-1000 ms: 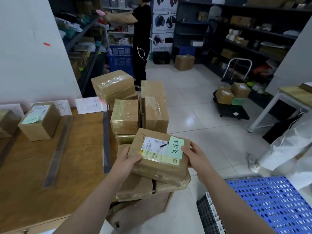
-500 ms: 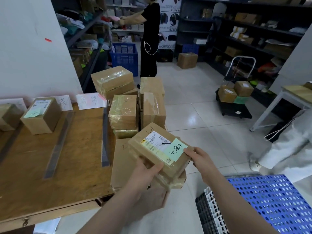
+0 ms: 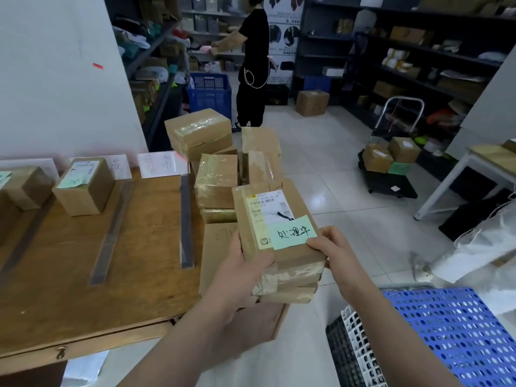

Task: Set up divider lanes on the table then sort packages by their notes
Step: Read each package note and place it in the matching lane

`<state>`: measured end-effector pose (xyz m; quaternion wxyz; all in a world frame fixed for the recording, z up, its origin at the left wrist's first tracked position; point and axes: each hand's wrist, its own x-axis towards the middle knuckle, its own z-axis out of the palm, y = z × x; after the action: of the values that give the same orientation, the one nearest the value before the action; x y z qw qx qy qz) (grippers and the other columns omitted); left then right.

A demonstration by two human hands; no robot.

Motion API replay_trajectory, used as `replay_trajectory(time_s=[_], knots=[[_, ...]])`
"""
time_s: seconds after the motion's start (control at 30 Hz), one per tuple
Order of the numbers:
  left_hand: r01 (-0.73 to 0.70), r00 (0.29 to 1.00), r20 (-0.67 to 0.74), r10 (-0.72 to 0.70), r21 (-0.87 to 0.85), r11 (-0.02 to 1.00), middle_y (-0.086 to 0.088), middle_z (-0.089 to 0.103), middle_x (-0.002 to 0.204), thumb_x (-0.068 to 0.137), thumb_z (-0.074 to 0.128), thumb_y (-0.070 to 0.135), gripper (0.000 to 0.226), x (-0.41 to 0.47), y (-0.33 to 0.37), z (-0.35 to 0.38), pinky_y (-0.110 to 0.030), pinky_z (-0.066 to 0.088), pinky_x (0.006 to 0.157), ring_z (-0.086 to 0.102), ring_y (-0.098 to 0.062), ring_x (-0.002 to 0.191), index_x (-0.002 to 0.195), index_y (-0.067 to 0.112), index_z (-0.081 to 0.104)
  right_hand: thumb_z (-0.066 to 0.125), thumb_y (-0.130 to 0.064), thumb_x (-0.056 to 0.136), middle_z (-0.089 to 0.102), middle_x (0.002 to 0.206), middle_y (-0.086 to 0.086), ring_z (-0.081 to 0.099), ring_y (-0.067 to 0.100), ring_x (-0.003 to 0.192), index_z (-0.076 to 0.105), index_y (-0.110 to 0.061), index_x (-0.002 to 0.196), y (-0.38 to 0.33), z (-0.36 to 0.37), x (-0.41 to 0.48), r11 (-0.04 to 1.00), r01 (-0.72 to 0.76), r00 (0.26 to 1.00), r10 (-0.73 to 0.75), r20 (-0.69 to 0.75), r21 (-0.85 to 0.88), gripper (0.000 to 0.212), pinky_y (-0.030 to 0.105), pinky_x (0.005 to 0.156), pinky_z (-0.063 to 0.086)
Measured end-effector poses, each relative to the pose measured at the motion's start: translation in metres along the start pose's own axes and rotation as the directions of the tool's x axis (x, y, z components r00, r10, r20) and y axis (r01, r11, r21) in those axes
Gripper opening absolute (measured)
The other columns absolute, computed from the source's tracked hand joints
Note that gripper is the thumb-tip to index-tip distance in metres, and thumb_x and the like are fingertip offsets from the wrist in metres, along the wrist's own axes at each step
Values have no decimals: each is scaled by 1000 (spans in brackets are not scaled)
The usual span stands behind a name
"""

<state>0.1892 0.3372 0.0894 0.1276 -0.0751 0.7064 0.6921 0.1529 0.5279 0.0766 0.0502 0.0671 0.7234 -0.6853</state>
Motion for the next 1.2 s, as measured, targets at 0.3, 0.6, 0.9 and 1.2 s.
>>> replay_trajectory(time_s=[0.3, 0.6, 0.9, 1.2], knots=[[-97, 986, -136, 99, 22, 995, 29, 62, 117, 93, 60, 30, 54, -59, 16, -119, -34, 47, 100, 59, -2, 112, 128, 57, 30, 65, -21, 85, 67, 82, -3, 61, 9, 73, 48, -12, 88, -41, 129, -35, 996, 93, 993, -92, 78, -13, 20, 20, 60, 44], [-70, 922, -381, 69, 11, 997, 28, 61, 111, 95, 59, 30, 46, -137, 4, -290, -17, 49, 68, 63, -2, 101, 120, 56, 31, 62, -24, 90, 70, 97, 3, 65, 18, 87, 48, -6, 98, -48, 323, -70, 998, 32, 963, -18, 269, -47, 24, 29, 64, 49], [-10, 812, -582, -48, -95, 995, 16, 65, 117, 92, 59, 33, 42, -169, -20, -420, -21, 50, 67, 66, -7, 98, 130, 43, 44, 58, -33, 94, 65, 113, -5, 67, 14, 97, 51, -30, 118, -44, 475, -80, 995, -9, 892, 52, 450, -96, 26, 26, 65, 55], [124, 710, -677, -195, -152, 981, -2, 66, 116, 90, 59, 37, 52, -152, -42, -537, -26, 48, 65, 68, -18, 90, 139, 25, 45, 55, -38, 95, 61, 103, -12, 62, 6, 87, 47, -25, 123, -36, 596, -56, 970, -72, 816, 190, 546, -230, 32, 23, 62, 49]])
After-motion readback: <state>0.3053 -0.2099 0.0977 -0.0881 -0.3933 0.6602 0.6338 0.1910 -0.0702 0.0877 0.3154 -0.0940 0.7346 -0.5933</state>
